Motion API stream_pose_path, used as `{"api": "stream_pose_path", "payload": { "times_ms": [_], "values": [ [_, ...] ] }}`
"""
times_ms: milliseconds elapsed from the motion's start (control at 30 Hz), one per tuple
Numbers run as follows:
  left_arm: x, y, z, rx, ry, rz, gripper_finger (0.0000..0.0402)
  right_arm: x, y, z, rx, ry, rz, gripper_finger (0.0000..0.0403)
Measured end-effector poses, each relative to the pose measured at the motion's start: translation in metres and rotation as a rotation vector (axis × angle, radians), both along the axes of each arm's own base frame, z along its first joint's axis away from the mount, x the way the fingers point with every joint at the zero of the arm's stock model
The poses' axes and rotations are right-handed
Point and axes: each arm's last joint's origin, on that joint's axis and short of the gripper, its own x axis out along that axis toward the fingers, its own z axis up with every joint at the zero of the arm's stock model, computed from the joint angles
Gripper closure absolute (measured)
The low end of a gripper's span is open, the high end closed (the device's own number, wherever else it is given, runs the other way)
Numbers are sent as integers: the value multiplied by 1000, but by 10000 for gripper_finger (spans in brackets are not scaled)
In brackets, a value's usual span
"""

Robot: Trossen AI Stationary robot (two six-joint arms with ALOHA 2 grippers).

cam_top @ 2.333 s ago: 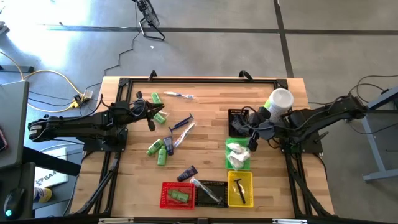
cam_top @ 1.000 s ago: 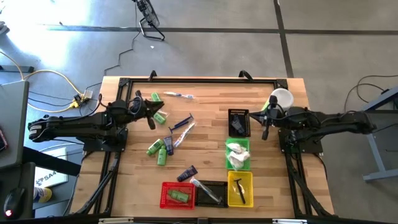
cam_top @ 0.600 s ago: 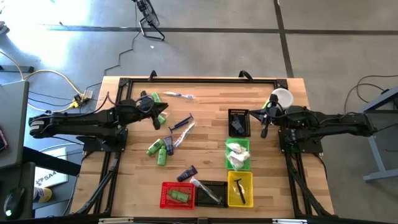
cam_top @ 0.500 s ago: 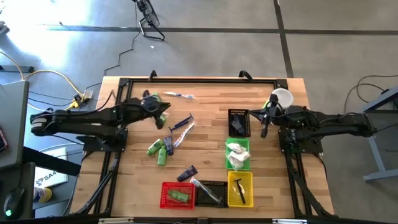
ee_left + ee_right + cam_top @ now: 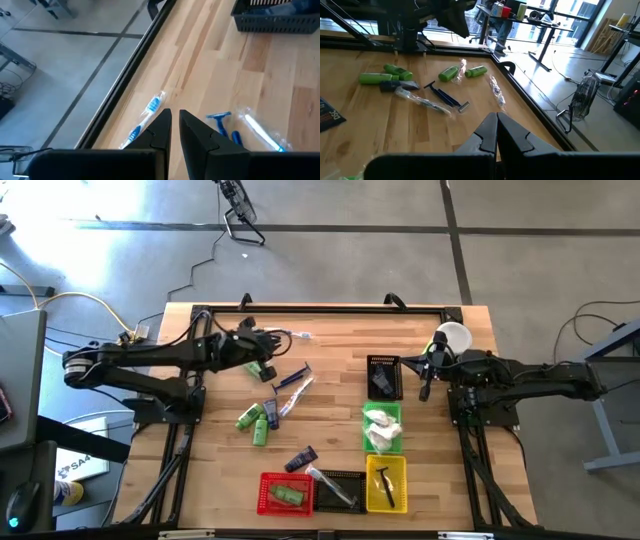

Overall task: Pick & Place Travel size toiletries
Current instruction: Put the dark blue toothbrush into the bottom black bin

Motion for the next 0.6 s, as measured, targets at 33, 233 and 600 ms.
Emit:
{"api": "stream_pose_path", "payload": {
  "times_ms": [33, 233, 600],
  "values": [
    [1, 3, 2, -5, 3, 4, 371, 0, 0, 0, -5, 2, 1, 401],
    [16, 29, -1, -108, 5, 1, 371, 0, 0, 0, -12, 6, 3, 401],
    [14, 84, -16, -274, 204, 102, 371, 0, 0, 0, -20, 12, 4, 401]
  ]
}}
